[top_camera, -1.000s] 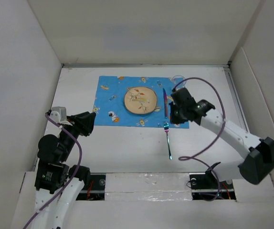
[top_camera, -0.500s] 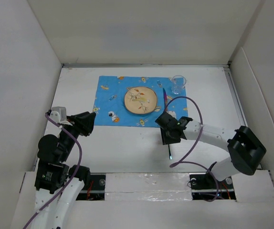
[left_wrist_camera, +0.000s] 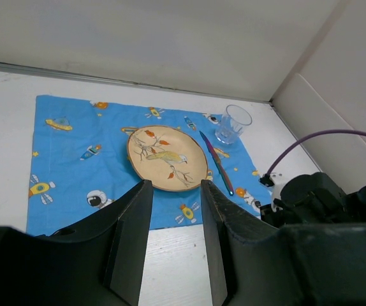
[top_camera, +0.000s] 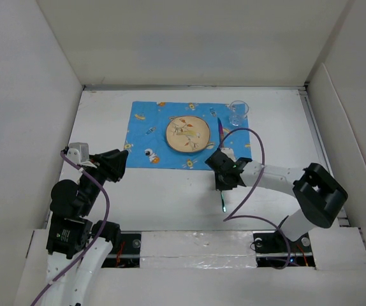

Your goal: Set the dinner table for one person

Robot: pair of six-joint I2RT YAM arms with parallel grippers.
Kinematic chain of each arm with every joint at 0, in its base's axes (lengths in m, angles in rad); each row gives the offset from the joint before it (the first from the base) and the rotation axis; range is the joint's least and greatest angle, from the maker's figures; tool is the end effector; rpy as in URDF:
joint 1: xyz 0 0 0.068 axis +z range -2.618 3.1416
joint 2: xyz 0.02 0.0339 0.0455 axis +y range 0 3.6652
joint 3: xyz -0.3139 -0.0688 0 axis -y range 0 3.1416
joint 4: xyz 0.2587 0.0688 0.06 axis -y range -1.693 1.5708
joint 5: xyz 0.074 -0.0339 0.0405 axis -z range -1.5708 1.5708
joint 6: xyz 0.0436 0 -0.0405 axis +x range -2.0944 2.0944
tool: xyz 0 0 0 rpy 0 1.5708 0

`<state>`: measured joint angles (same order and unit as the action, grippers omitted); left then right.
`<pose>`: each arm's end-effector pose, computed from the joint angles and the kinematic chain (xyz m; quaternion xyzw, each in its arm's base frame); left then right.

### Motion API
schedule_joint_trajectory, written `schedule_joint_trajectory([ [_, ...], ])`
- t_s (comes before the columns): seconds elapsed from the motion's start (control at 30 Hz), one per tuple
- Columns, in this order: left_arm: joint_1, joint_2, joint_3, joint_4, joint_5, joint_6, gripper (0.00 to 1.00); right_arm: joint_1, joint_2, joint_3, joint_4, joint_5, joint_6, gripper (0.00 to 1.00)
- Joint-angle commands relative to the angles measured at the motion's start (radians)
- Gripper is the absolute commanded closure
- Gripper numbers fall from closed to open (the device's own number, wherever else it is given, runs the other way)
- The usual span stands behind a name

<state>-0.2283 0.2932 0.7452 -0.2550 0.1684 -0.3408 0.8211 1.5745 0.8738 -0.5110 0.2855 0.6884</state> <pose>0.0380 -0.0163 0.3941 0.0294 0.6346 -0.2675 0.7245 0.2123 0.2100 0.1980 -0.0392 0.9735 0.0191 0.2247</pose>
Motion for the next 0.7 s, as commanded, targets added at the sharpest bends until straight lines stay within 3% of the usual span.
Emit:
schedule_joint_trajectory([
  [0.0,-0.005,0.006,-0.001,0.042,0.016,0.013,0.67,0.030,-0.057,-0.064,-0.027,0.049,0.059,1.00],
  [0.13,-0.005,0.014,-0.001,0.043,0.016,0.010,0.67,0.110,-0.188,-0.062,-0.101,0.093,0.144,1.00],
  [0.27,-0.005,0.015,-0.001,0.048,0.011,0.008,0.66,0.164,-0.226,0.150,-0.110,0.110,0.122,1.00],
  [0.37,-0.005,0.018,-0.003,0.048,-0.001,0.008,0.66,0.164,-0.084,0.318,-0.049,0.098,0.039,1.00],
  [0.47,-0.005,0.011,-0.007,0.048,-0.030,0.003,0.66,0.164,0.170,0.656,-0.089,0.109,-0.038,1.00],
  [0.5,-0.005,0.008,-0.007,0.048,-0.046,0.002,0.66,0.153,0.306,0.836,-0.130,0.118,-0.046,1.00],
  [0.67,-0.005,0.006,-0.009,0.046,-0.061,-0.003,0.66,0.104,0.642,1.290,-0.211,0.043,-0.075,1.00],
])
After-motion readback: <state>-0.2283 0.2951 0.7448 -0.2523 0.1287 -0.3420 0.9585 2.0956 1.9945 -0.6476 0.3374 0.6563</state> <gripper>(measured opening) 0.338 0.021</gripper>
